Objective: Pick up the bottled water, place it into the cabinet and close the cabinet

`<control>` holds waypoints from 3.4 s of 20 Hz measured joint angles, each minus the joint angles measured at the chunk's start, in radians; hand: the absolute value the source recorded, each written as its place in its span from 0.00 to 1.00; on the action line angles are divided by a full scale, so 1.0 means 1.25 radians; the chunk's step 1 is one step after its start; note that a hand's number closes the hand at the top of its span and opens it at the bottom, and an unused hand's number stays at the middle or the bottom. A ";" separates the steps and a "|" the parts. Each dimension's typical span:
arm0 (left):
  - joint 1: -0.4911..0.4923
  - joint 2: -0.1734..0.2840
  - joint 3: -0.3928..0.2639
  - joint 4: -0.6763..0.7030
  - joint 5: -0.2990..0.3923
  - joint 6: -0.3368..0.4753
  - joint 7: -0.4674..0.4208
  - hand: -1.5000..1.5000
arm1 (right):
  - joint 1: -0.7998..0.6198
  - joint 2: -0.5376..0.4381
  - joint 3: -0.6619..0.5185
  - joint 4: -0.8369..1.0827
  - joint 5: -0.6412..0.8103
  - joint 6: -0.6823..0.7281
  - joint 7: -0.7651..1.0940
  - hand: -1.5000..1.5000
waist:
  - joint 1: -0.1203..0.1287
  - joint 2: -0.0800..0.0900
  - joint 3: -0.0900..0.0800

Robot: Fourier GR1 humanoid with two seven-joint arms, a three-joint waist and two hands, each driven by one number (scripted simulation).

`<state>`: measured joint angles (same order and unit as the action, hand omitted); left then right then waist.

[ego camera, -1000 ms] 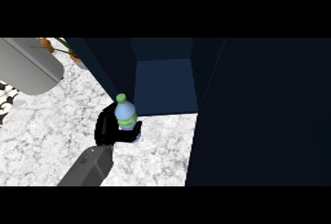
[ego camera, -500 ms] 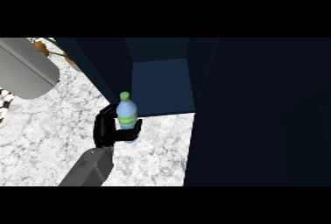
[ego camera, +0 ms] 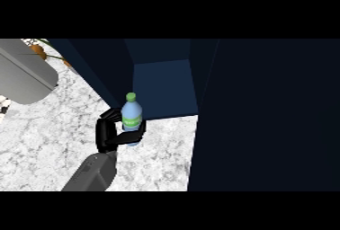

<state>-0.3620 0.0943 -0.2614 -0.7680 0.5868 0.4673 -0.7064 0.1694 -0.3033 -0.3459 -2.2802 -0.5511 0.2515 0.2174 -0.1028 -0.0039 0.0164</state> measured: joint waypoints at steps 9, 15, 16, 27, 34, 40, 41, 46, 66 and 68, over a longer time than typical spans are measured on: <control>0.009 0.013 -0.013 -0.012 -0.009 0.072 -0.019 1.00 | -0.011 -0.028 -0.033 0.028 -0.057 0.030 0.000 0.00 | -0.017 0.003 0.001; 0.020 0.008 0.001 -0.027 0.015 0.079 -0.035 1.00 | -0.019 -0.038 -0.046 0.040 -0.082 0.038 0.002 0.00 | -0.028 0.008 0.000; 0.021 0.007 0.004 -0.029 0.020 0.078 -0.038 1.00 | -0.022 -0.041 -0.047 0.044 -0.086 0.040 0.002 0.00 | -0.030 0.009 -0.001; 0.029 0.024 0.005 -0.042 0.046 0.066 -0.048 0.00 | -0.037 -0.054 -0.058 0.078 -0.104 0.064 -0.008 0.00 | -0.048 0.016 -0.001; 0.046 0.036 -0.002 -0.060 0.048 0.095 -0.051 0.00 | -0.045 -0.059 -0.055 0.092 -0.110 0.076 -0.009 0.00 | -0.061 0.017 0.001; 0.051 0.044 -0.011 -0.071 0.054 0.108 -0.042 0.00 | -0.055 -0.065 -0.059 0.107 -0.120 0.083 -0.011 0.00 | -0.069 0.018 0.000; 0.052 0.047 -0.013 -0.073 0.053 0.113 -0.042 0.00 | -0.056 -0.066 -0.059 0.107 -0.122 0.085 -0.012 0.00 | -0.071 0.018 0.000; 0.051 0.061 -0.039 -0.075 0.035 0.139 -0.034 0.00 | -0.070 -0.075 -0.056 0.114 -0.124 0.092 -0.011 0.00 | -0.075 0.019 0.001; -0.009 0.046 -0.133 -0.054 0.039 0.129 0.037 1.00 | -0.071 -0.087 -0.063 0.117 -0.120 0.107 -0.010 0.00 | -0.043 0.017 -0.012; -0.020 0.038 -0.135 -0.046 0.046 0.120 0.043 1.00 | -0.066 -0.089 -0.071 0.113 -0.119 0.109 -0.011 0.00 | -0.031 0.015 -0.012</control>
<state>-0.3868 0.1417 -0.4300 -0.8250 0.6446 0.6170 -0.6525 0.0865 -0.4149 -0.4347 -2.1392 -0.6998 0.3873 0.2037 -0.1415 0.0153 0.0010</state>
